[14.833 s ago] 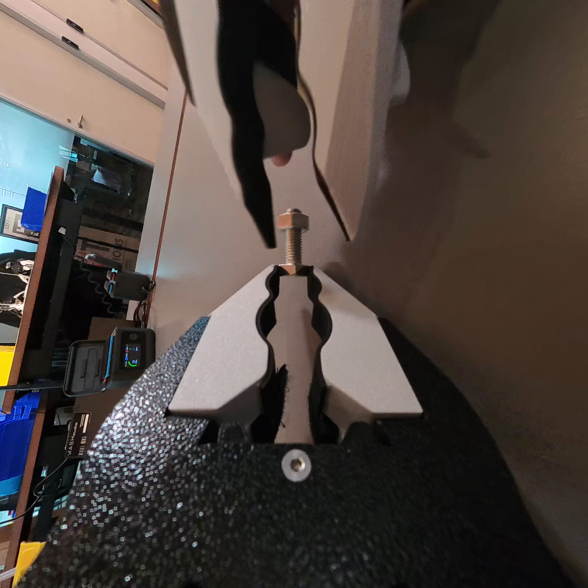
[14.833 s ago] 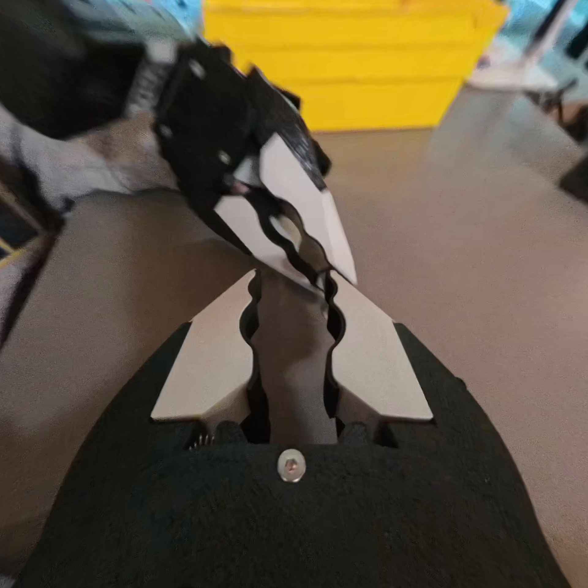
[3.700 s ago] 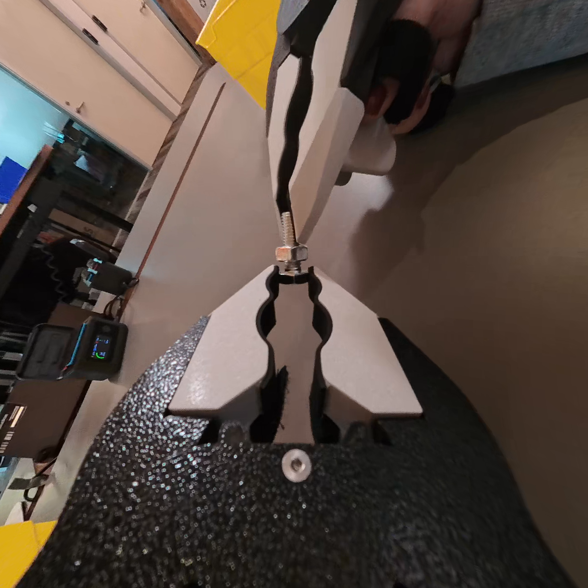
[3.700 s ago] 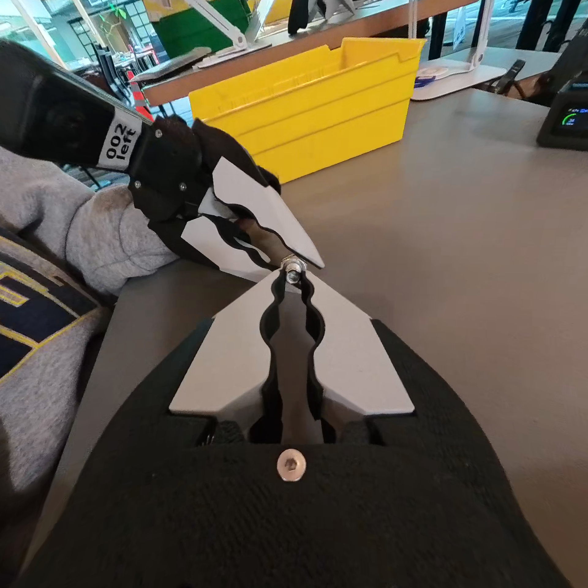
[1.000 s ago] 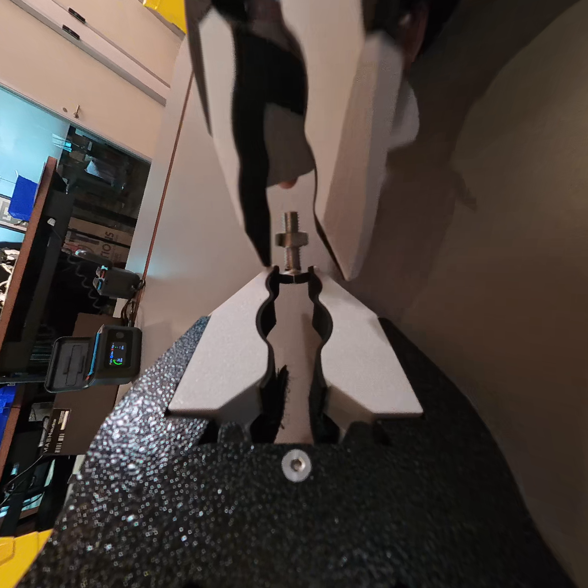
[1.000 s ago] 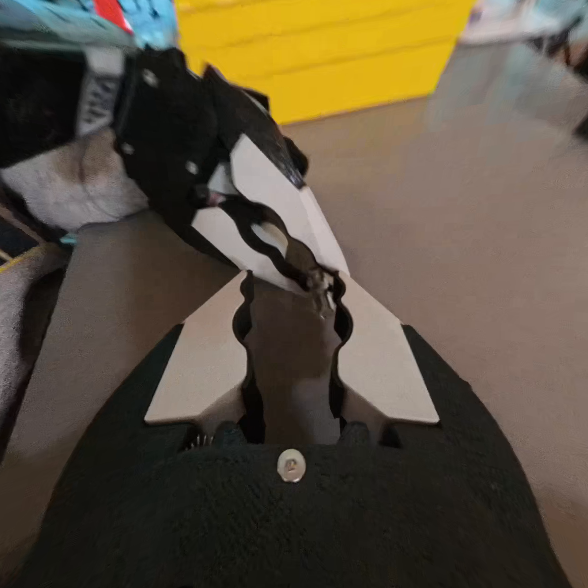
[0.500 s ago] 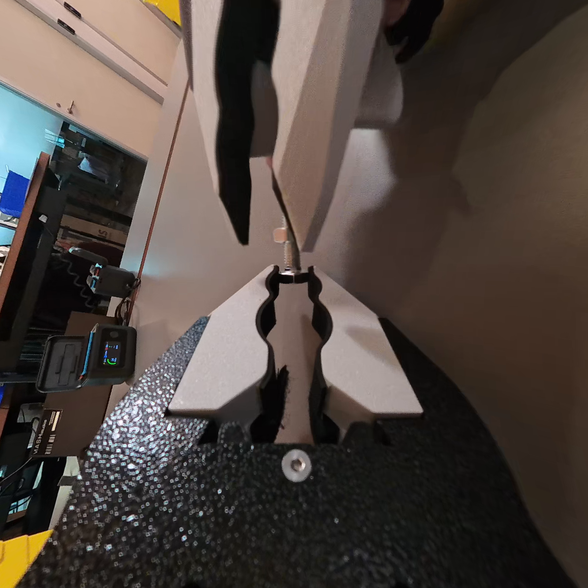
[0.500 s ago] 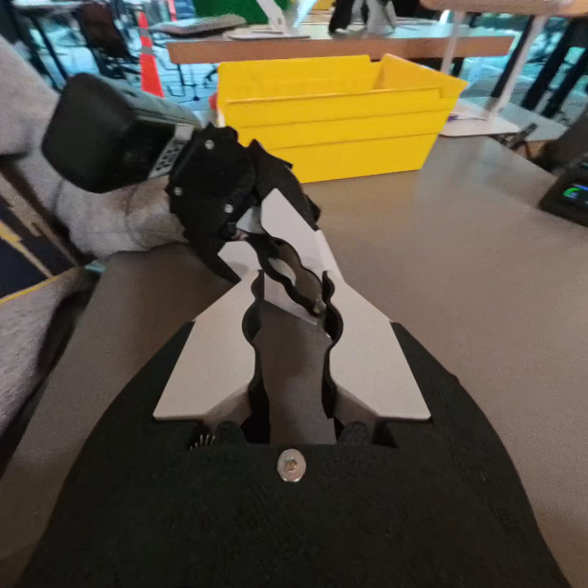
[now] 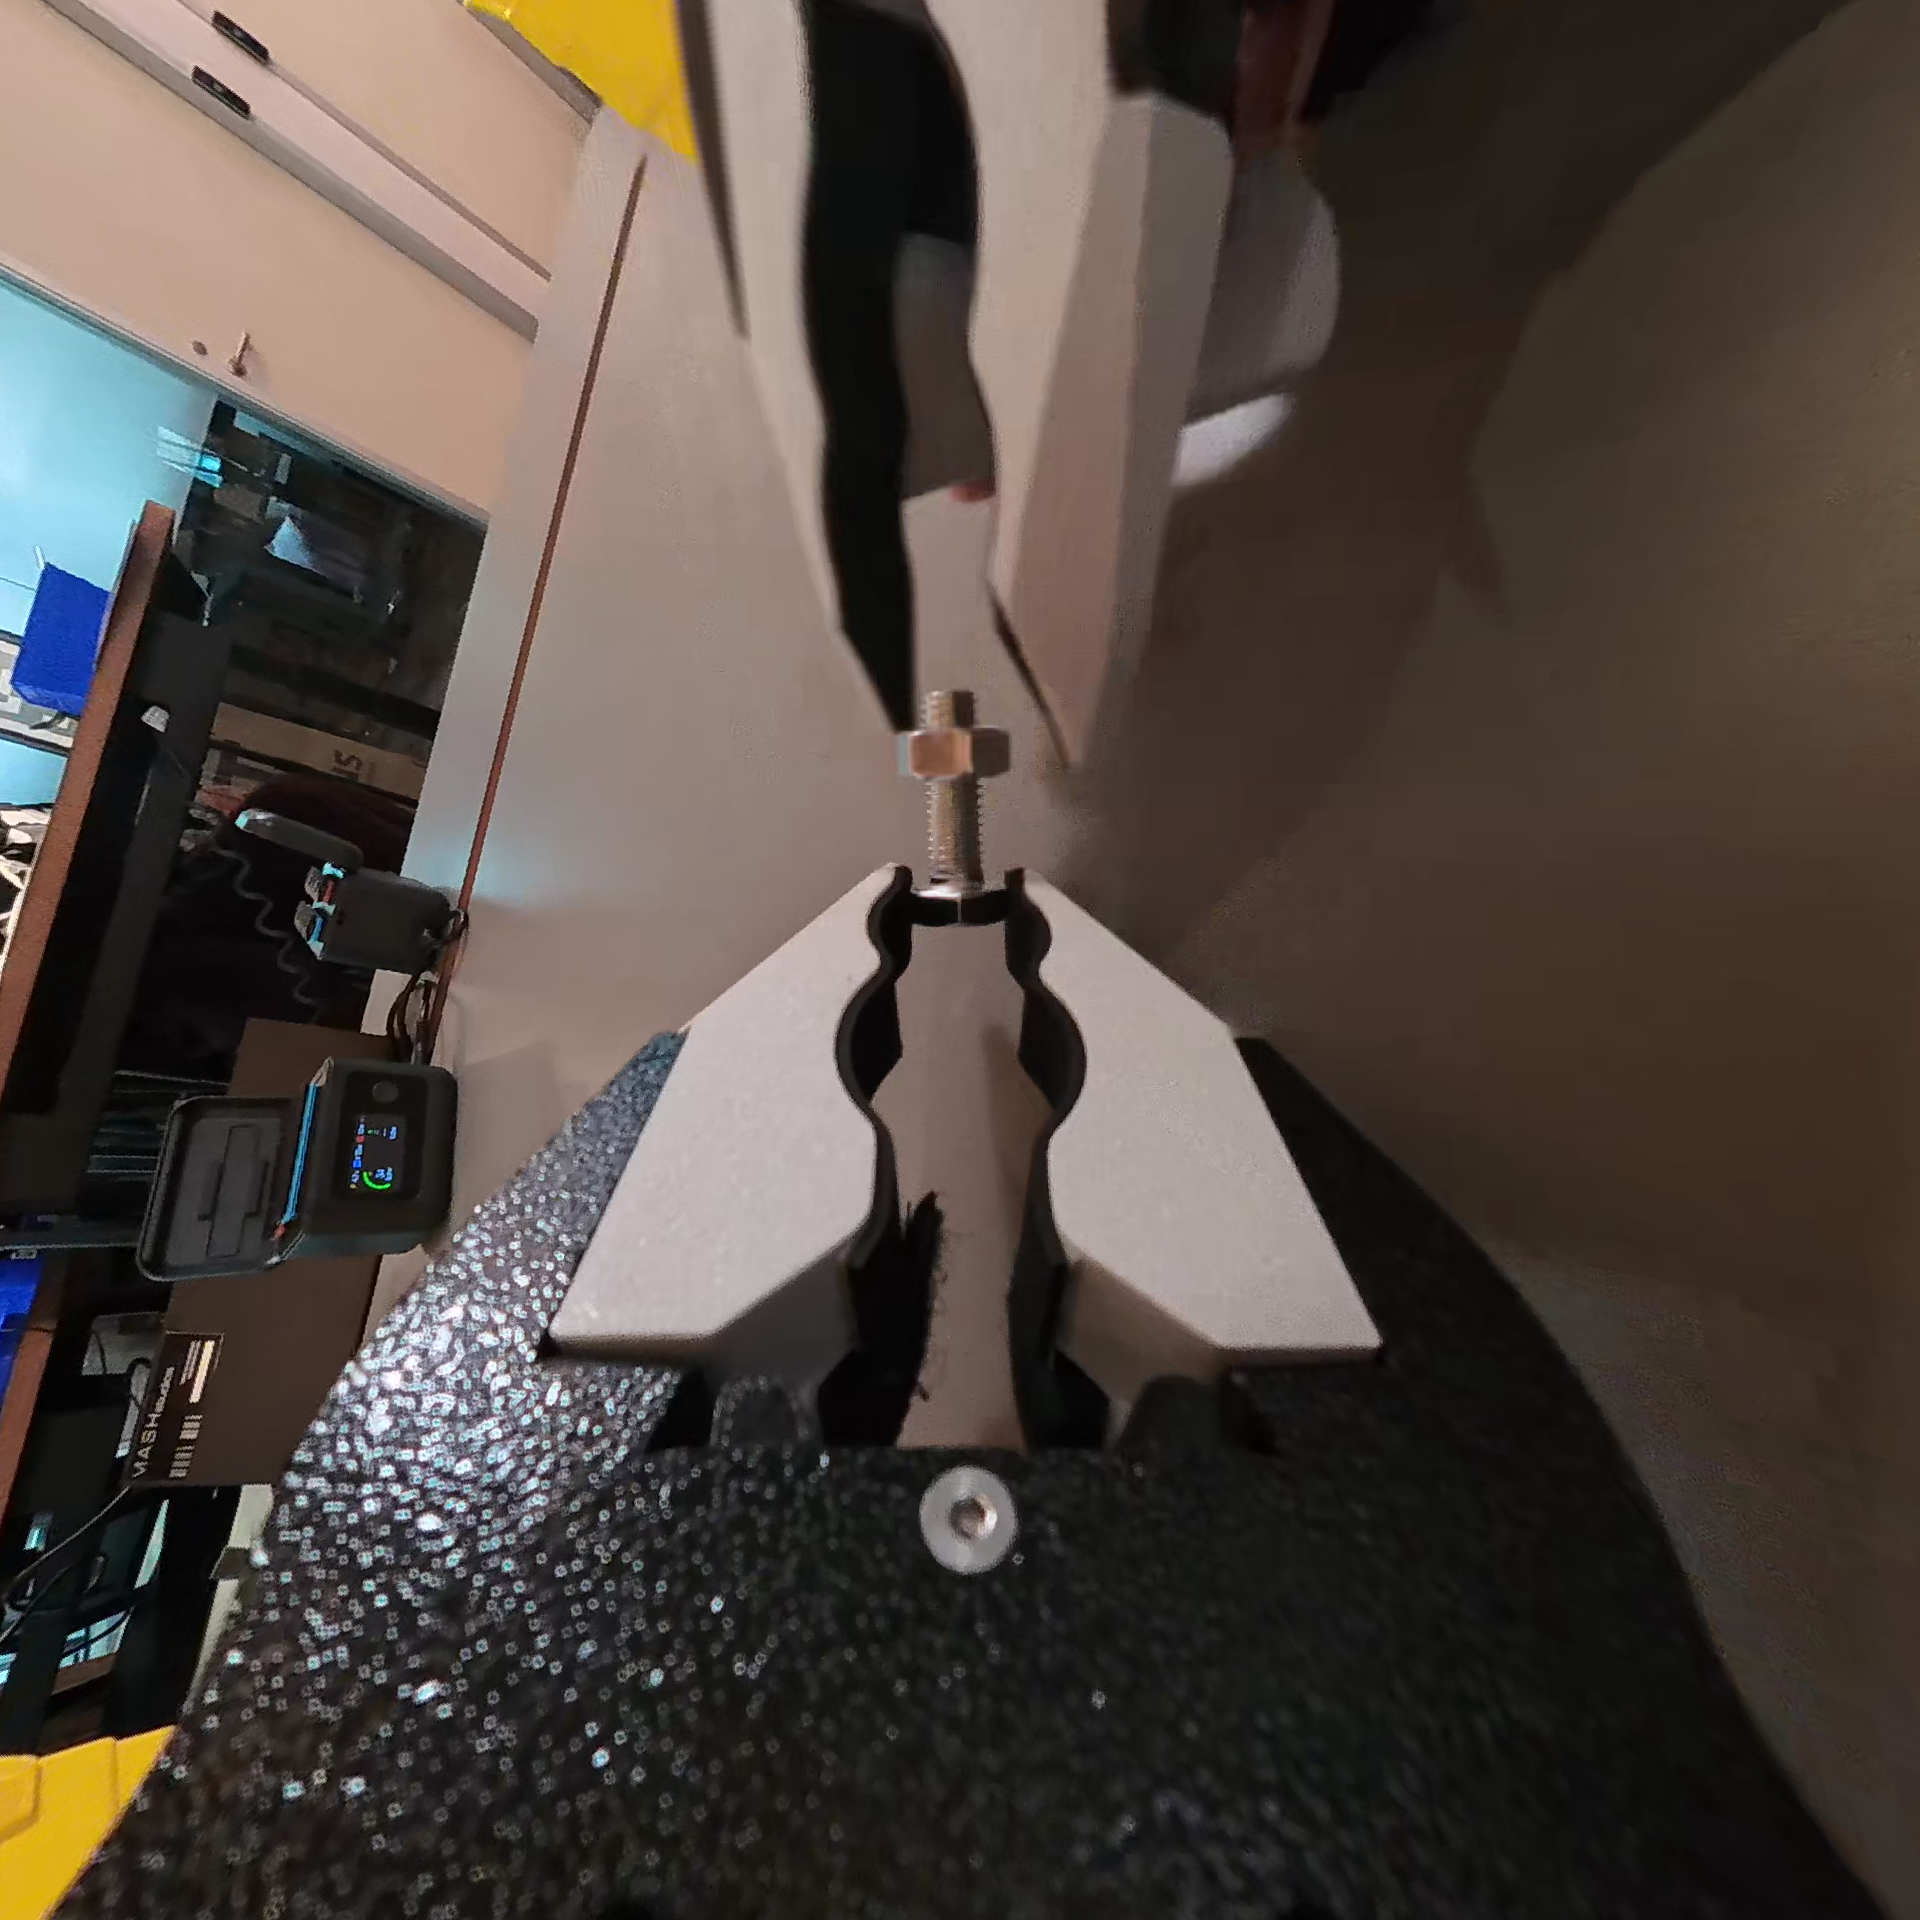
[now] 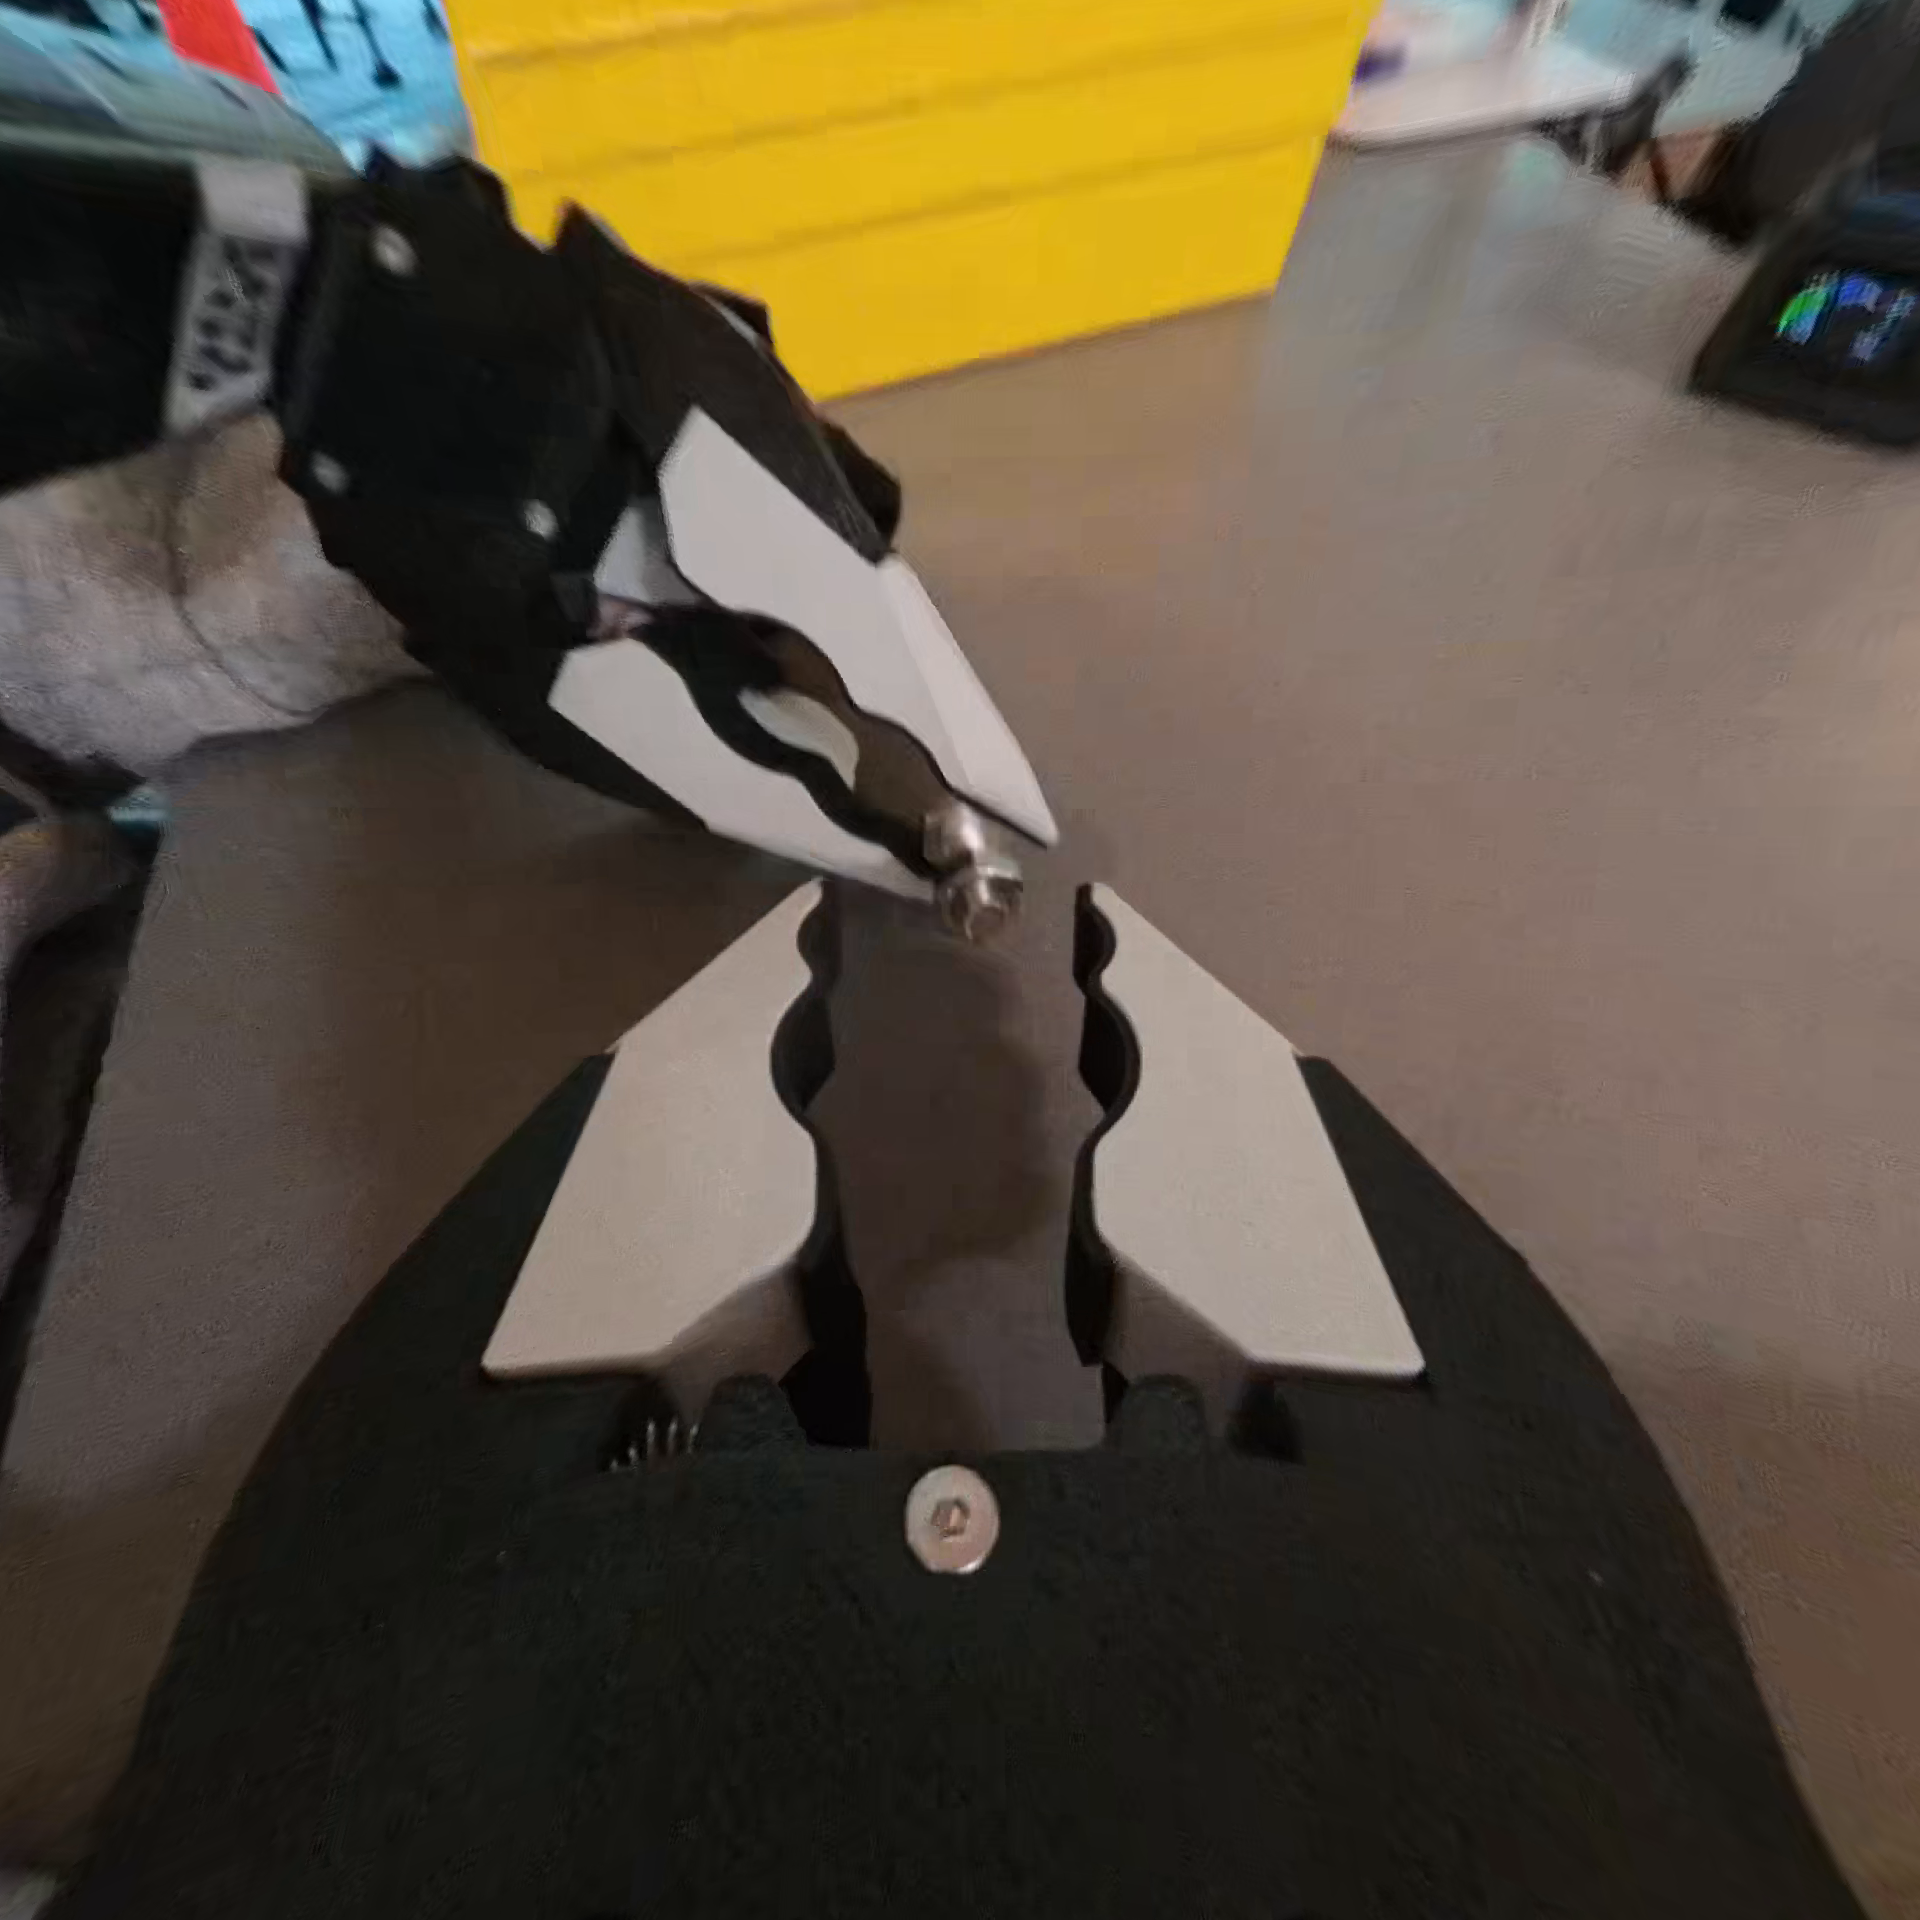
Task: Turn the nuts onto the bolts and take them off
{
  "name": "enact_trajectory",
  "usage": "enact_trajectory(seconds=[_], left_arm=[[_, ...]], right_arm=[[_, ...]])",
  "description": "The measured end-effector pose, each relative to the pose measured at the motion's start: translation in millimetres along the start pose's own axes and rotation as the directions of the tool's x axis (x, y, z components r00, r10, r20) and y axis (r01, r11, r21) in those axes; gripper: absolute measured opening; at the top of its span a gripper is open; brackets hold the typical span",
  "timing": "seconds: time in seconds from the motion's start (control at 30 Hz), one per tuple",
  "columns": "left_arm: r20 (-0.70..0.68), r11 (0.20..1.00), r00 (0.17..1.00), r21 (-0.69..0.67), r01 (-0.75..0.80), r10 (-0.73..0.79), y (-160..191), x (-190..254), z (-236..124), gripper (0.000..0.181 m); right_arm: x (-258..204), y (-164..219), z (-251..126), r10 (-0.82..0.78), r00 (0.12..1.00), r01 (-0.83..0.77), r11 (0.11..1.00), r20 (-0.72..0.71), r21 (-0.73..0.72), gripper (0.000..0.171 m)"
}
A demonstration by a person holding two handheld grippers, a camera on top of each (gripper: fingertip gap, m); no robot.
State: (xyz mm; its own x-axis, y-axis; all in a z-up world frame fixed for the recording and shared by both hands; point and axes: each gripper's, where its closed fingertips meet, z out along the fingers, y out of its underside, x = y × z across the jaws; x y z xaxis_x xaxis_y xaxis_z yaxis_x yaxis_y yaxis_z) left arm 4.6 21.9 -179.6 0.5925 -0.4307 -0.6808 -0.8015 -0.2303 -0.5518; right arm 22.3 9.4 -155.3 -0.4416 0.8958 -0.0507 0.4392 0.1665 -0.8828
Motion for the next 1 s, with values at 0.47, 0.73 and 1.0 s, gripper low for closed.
enact_trajectory(seconds=[0.47, 0.73, 1.0], left_arm=[[-0.001, 1.000, 1.000, -0.003, 0.001, -0.001, 0, 0, 0, 0.016], [0.002, 1.000, 1.000, -0.007, -0.006, 0.006, 0, 0, 0, 0.016], [-0.002, 1.000, 1.000, -0.009, -0.008, 0.008, 0, 0, 0, 0.016]], right_arm=[[0, 17, 3, 0.025, 1.000, -0.025, 0.995, 0.007, -0.092, 0.041], [-13, -33, -2, -0.140, 0.990, 0.136, 0.980, 0.015, 0.146, 0.041], [-5, 0, 10, -0.082, 0.996, 0.083, 0.996, 0.033, -0.042, 0.048]])
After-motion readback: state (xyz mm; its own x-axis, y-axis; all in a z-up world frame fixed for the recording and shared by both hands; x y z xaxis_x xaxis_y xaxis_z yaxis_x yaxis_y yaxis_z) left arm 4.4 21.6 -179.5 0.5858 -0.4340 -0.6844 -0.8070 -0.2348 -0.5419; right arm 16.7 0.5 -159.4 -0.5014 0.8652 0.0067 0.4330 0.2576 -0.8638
